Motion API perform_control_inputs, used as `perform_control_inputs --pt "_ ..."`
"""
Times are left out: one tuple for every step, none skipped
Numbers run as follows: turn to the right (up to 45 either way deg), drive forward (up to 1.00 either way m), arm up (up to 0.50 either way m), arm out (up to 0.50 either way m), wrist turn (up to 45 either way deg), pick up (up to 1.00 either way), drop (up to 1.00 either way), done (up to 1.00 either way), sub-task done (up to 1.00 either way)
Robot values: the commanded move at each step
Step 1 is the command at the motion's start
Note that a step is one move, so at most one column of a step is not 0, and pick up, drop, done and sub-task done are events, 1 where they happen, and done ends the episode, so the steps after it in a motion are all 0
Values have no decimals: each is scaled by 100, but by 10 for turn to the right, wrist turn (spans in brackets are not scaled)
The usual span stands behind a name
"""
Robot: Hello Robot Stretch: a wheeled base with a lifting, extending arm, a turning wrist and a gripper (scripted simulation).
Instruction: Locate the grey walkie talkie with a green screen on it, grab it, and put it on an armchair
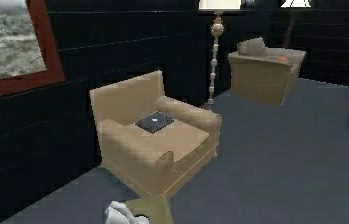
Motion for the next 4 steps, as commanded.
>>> perform_control_inputs --pt "-330 0 0 0 0 0 0 0 0" --pt "0 100 0 0 0 0 0 0 0" --pt "-90 0 0 0 0 0 0 0 0" --pt "0 10 0 0 0 0 0 0 0"
